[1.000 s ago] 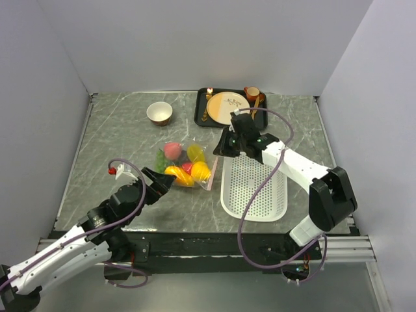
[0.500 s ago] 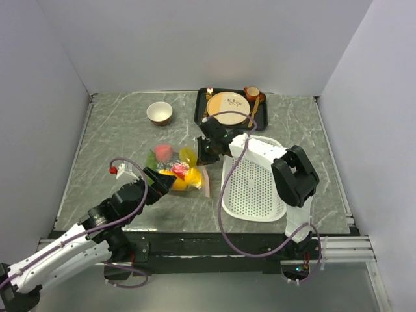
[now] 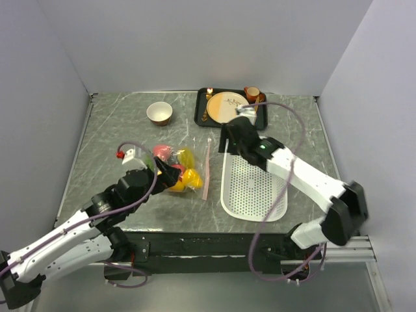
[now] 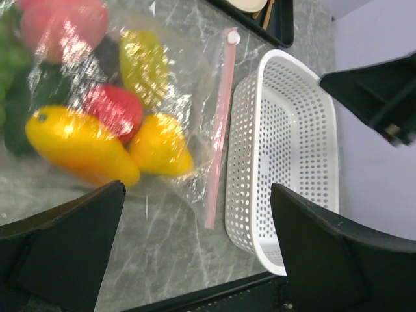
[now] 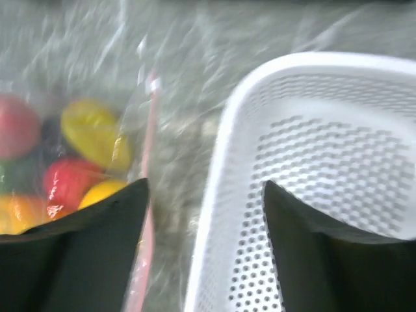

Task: Place the food in the zip-top bag and seal the zipper
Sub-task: Reset both arms

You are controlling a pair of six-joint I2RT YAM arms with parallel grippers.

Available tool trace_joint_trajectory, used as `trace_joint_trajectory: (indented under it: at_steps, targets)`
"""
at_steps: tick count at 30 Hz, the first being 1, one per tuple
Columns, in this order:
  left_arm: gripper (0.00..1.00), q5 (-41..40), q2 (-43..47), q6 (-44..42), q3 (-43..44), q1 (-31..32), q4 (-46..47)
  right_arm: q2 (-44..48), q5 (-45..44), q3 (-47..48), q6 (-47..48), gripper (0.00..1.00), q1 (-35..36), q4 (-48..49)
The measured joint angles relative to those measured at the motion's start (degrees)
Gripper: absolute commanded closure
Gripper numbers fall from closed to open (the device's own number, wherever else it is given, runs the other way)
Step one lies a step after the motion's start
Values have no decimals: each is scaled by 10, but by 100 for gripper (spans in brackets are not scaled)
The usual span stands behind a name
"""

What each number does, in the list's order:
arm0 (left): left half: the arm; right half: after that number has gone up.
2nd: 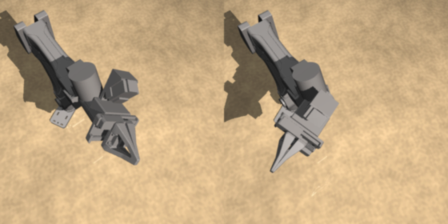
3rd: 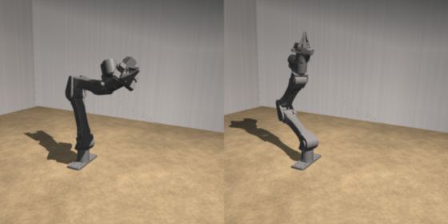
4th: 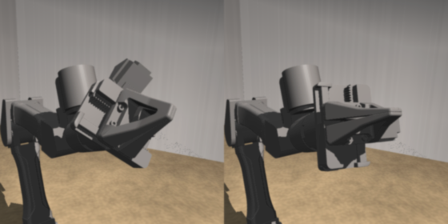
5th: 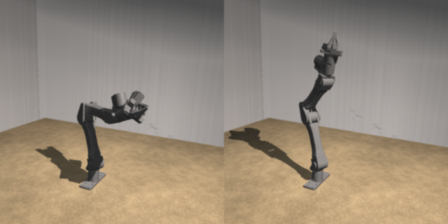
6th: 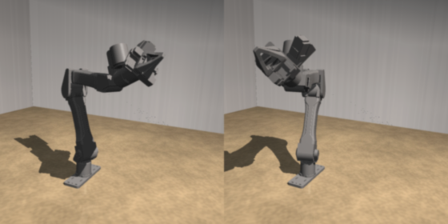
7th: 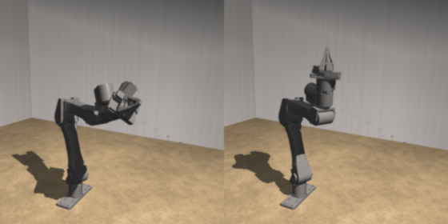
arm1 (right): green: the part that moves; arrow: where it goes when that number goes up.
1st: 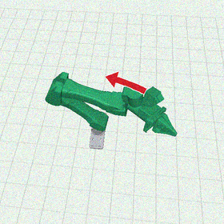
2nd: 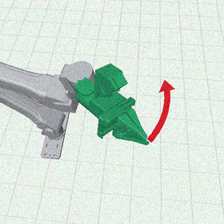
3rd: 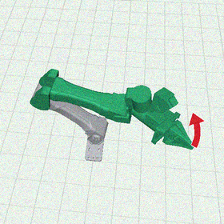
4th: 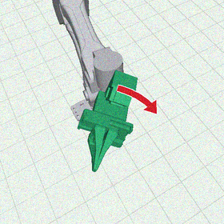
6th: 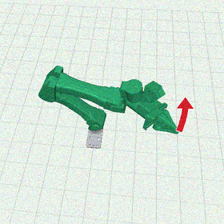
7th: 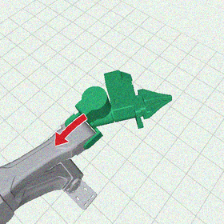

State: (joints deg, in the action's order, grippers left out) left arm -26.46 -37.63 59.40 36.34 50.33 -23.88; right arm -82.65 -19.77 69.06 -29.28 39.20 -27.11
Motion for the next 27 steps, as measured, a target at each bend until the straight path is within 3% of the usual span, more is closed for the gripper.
trace_joint_trajectory:
  at_steps: [5,14,16,20,27]
  targets:
    - [1,41,-111,-110,101,0,-1,126,-51,-115,19,0,-57,36]
    - [1,142,-298,-250,253,-16,-11,207,62,-234,30,0,-294,40]
    - [1,161,-316,-264,272,-52,-12,227,95,-238,30,0,-325,40]
    - [1,188,-331,-275,297,-181,-10,240,133,-238,25,0,-364,59]
    - [1,163,-304,-287,283,-354,8,274,108,-290,9,0,-369,105]
